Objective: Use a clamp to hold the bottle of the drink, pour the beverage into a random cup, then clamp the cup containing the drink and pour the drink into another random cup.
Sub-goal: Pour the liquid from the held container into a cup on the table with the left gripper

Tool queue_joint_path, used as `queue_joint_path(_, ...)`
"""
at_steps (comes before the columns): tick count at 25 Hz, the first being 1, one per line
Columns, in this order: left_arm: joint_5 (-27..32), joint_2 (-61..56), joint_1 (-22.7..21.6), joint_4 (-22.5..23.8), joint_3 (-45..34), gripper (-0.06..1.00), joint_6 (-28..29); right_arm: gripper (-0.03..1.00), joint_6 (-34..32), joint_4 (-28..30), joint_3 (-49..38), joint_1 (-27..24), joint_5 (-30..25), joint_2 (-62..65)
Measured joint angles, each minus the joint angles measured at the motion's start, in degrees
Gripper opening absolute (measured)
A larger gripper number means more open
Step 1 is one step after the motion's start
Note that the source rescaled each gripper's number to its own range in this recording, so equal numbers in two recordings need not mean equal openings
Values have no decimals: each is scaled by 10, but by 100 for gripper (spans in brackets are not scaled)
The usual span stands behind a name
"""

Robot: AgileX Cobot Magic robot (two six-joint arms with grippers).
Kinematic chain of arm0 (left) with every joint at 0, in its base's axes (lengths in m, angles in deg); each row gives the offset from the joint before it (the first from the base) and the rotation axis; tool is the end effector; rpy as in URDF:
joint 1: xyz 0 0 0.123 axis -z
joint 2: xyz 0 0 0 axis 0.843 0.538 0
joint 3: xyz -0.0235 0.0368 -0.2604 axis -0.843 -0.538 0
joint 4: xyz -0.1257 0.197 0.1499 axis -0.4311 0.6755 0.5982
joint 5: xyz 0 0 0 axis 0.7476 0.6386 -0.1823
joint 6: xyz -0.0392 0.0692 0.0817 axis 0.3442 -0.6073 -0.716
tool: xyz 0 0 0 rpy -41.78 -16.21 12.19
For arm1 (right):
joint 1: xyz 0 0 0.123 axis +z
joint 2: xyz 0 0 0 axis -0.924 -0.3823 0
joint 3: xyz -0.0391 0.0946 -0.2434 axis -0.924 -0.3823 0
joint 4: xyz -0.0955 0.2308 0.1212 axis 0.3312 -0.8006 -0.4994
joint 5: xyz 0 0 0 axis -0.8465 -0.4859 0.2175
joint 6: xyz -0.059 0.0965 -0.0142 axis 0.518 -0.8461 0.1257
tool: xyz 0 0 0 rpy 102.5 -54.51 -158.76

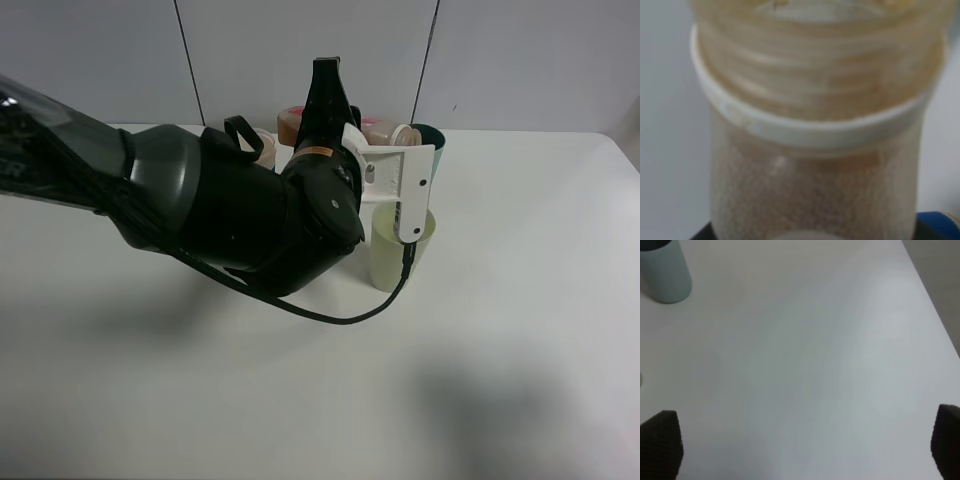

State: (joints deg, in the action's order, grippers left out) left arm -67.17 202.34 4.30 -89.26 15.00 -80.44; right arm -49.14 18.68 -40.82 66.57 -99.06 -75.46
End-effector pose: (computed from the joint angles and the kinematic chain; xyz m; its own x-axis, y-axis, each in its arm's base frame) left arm 0.2774 -0.3183 0.1432 0.0580 0.9961 -0.0672 0.2274 0.0524 0.9724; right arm 0.0591 -0.0081 0.2794 -0.4554 0.0009 -0.8903 0.0697 0.9970 -0.0347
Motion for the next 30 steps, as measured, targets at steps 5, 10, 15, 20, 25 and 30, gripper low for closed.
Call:
queue_joint_path(5, 1, 0, 0, 3, 0, 3, -20, 100, 0, 0, 0, 0, 0, 0)
queue_joint_path(10, 1, 0, 0, 3, 0, 3, -42, 100, 0, 0, 0, 0, 0, 0)
queue_joint_path(15, -2, 0, 0, 3, 0, 3, -71, 100, 0, 0, 0, 0, 0, 0)
queue_joint_path(20, -3, 0, 0, 7, 0, 3, -91, 100, 0, 0, 0, 0, 0, 0)
queue_joint_path(25, -3, 0, 0, 11, 0, 3, -94, 100, 0, 1, 0, 0, 0, 0)
queue_joint_path(30, -3, 0, 0, 16, 0, 3, -104, 100, 0, 1, 0, 0, 0, 0)
